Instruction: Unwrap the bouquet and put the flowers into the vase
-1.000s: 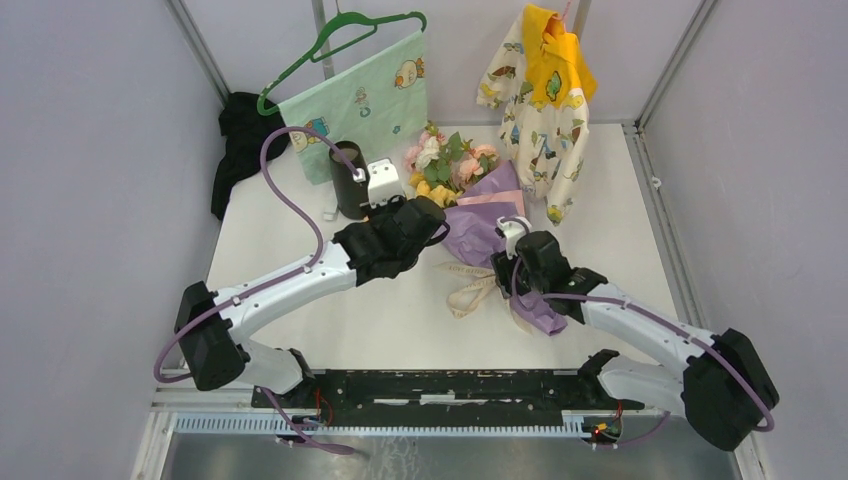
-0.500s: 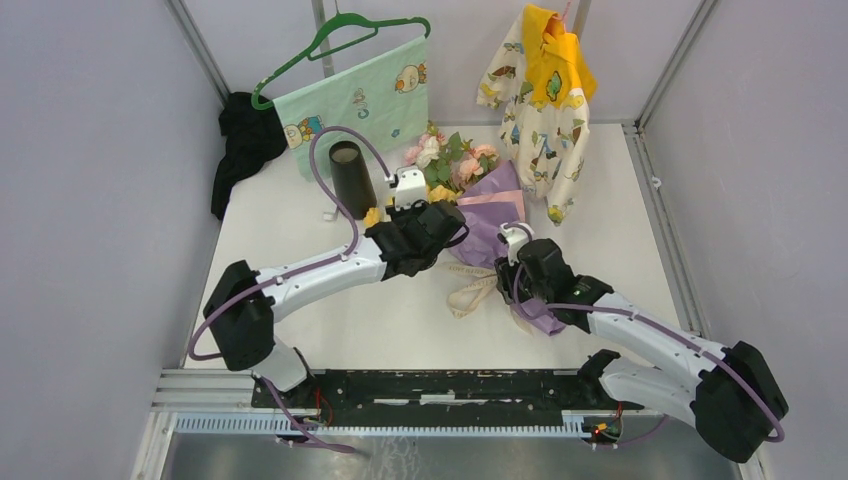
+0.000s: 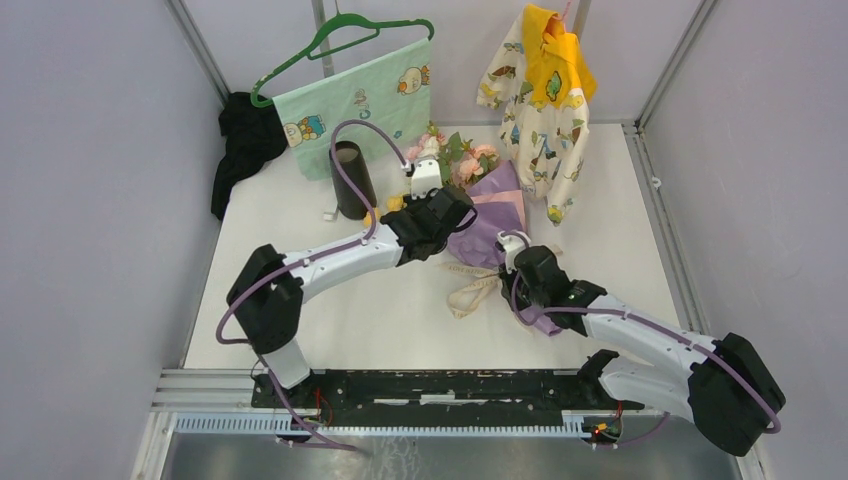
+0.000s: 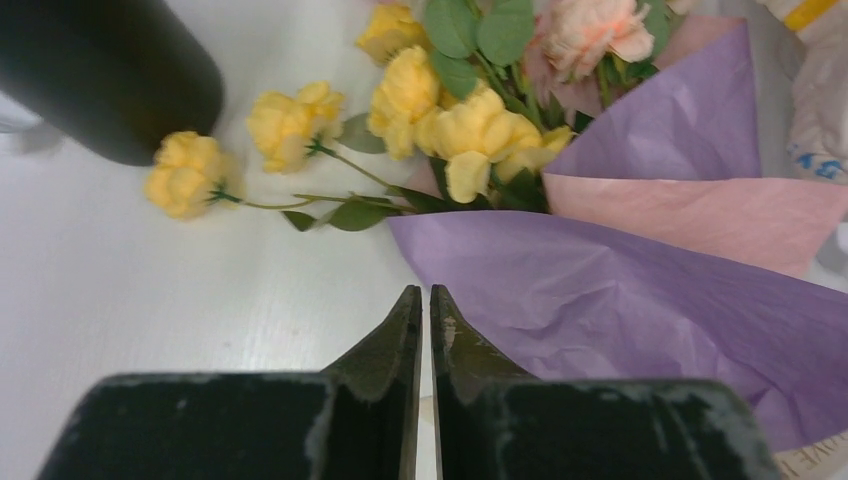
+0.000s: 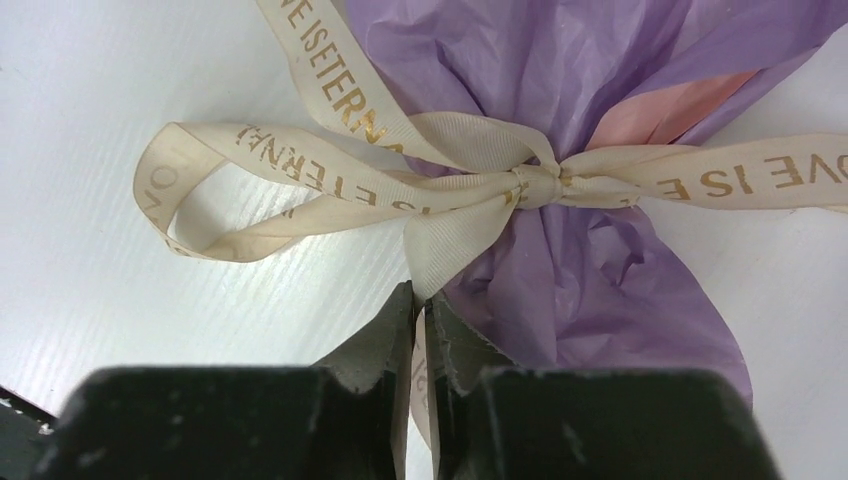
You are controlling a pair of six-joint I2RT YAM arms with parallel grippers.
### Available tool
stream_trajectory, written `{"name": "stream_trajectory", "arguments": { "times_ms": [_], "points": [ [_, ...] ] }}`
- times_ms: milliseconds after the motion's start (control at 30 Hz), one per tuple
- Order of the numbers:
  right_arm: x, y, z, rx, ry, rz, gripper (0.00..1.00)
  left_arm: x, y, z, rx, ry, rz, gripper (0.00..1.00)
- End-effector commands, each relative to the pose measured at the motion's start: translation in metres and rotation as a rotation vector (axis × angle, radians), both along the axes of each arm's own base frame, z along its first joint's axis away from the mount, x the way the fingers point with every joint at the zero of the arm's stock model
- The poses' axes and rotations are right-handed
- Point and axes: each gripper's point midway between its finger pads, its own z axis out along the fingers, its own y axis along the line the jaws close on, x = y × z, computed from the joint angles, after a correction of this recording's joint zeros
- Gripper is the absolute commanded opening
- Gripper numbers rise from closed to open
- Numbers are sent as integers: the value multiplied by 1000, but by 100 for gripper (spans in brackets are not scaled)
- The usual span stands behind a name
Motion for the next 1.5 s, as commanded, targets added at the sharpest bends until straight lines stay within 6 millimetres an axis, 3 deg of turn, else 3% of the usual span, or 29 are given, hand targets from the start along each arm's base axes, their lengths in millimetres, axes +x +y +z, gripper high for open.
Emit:
{"name": "stream_trajectory", "arguments": {
  "times_ms": [0, 200, 433, 567, 867, 1033, 1200, 1333, 1467],
  "points": [
    [23, 23, 41, 90, -100, 9, 12, 26, -45, 0, -145, 11, -141, 12],
    [29, 42, 79, 174, -161, 53, 11, 34, -102, -27, -293, 29, -364, 10],
    [39, 45, 120, 197, -244, 50, 3, 25, -136, -77, -366, 143, -477, 8],
    [50, 40, 151, 181, -312, 26, 0, 24, -143, -102, -362, 191, -486, 7],
    [68, 21, 257, 213, -549, -70, 0, 26, -135, -147, -330, 266, -453, 6],
    [66, -8, 343, 273, -737, -176, 0, 30, -127, -164, -313, 289, -429, 6],
    [46, -53, 411, 351, -907, -311, 0, 31, -124, -178, -307, 313, -422, 6],
    [24, -92, 442, 389, -1007, -420, 0, 32, -122, -183, -304, 321, -417, 6],
    [8, -119, 456, 398, -1058, -486, 0, 32, -121, -190, -299, 334, -412, 6]
  ]
}}
